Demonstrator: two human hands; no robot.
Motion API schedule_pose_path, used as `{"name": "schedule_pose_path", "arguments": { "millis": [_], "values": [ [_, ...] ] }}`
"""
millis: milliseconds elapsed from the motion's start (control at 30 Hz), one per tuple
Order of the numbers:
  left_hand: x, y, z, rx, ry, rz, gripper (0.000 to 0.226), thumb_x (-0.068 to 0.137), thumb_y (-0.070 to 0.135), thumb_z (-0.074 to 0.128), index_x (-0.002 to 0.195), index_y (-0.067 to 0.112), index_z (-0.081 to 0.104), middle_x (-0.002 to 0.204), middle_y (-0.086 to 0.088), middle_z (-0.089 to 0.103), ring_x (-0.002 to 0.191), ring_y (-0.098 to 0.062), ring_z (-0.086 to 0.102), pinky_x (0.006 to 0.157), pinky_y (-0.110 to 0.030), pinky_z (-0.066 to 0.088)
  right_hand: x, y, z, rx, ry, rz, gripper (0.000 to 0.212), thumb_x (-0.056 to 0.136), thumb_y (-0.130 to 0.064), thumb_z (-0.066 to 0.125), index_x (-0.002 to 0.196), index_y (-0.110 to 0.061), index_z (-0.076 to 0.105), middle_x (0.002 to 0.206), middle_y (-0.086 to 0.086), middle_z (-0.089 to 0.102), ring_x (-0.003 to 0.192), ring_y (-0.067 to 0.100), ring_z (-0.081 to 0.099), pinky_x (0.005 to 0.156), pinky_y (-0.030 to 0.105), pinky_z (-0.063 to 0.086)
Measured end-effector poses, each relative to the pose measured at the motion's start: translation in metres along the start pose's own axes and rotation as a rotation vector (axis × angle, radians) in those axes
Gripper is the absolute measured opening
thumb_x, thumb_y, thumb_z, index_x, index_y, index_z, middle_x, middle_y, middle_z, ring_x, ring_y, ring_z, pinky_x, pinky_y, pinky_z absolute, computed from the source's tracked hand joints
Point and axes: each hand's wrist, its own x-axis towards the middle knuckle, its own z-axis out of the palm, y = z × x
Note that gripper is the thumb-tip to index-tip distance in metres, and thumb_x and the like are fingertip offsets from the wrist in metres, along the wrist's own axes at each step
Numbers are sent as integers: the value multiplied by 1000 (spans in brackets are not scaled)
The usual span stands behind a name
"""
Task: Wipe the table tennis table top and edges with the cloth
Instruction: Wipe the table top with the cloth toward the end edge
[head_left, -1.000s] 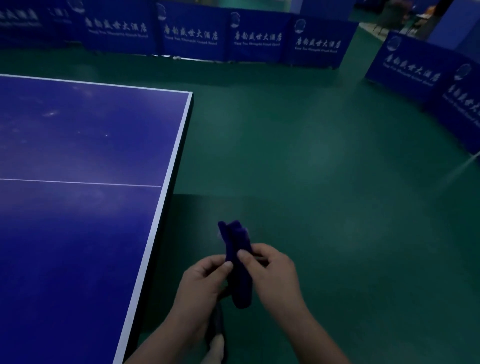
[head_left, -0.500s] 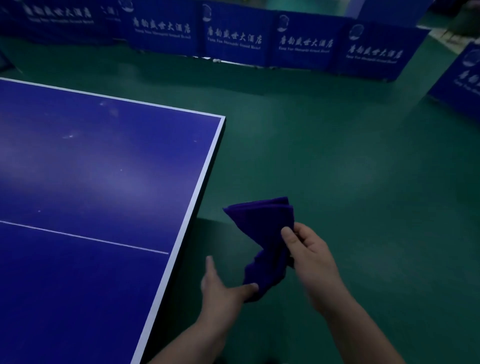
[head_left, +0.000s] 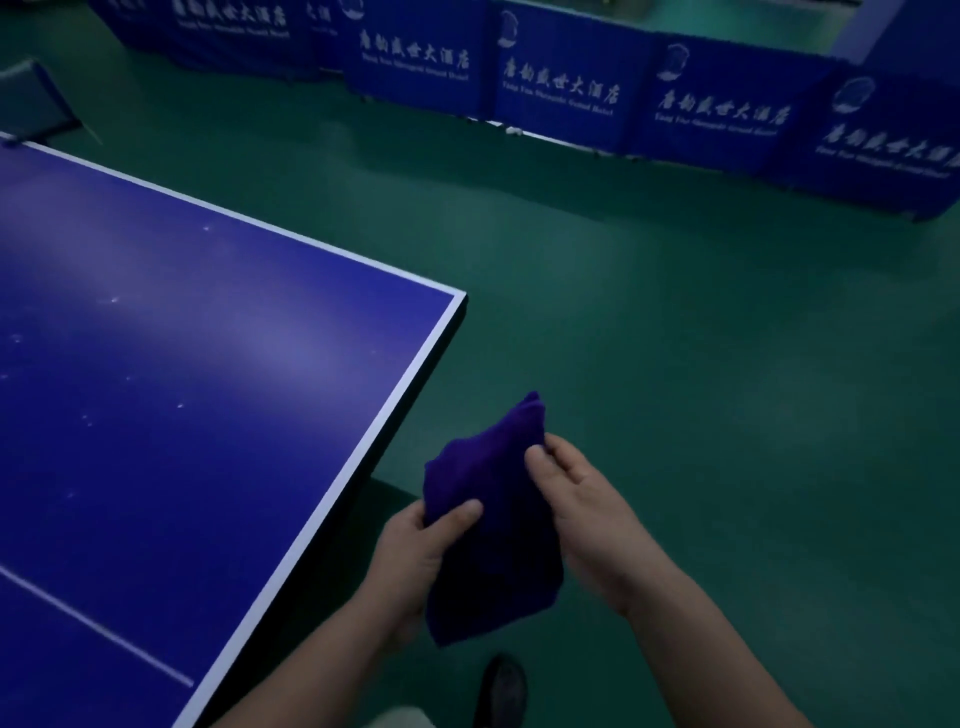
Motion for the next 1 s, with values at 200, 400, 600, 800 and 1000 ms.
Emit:
{"name": "schedule_pose_path", "arguments": {
  "millis": [200, 400, 600, 800, 1000],
  "values": [
    [68, 58, 37, -198, 128, 57, 38, 85, 22, 69, 121, 12, 63, 110, -17, 73, 98, -36, 71, 82, -52, 58, 94, -61, -32, -540, -172, -70, 83, 92, -9, 70, 145, -57, 26, 103, 0, 76, 96, 16, 73, 89, 37, 59],
    [151, 116, 22, -98, 200, 105, 105, 70, 2, 81, 147, 44, 24, 109, -19, 72, 99, -38, 70, 92, -53, 54, 209, -107, -33, -563, -186, -161, 55, 89, -6, 72, 129, -40, 55, 97, 1, 77, 92, 20, 73, 79, 25, 58],
    [248, 176, 5, 267, 193, 211, 73, 62, -10, 81, 114, 39, 68, 111, -3, 73, 98, -21, 71, 88, -45, 58, 345, -156, -27, -748, -343, -24, 63, 68, 4, 86, 115, -32, 65, 112, -5, 73, 100, 11, 71, 88, 32, 59],
    [337, 241, 5, 719, 350, 280, 51, 82, 21, 77, 124, 46, 61, 106, 19, 58, 96, 3, 58, 79, -10, 43, 462, -202, -6, -1135, -398, -121, 62, 78, -9, 79, 131, -37, 62, 119, -16, 61, 104, -3, 62, 93, 19, 51],
    [405, 291, 0, 814, 447, 289, 12, 85, 35, 72, 95, 38, 67, 107, 25, 42, 103, 8, 42, 78, -14, 42, 556, -246, 14, -1281, -516, -259, 24, 85, -29, 77, 99, -43, 62, 112, -22, 48, 112, -8, 42, 90, 9, 33]
  ]
}}
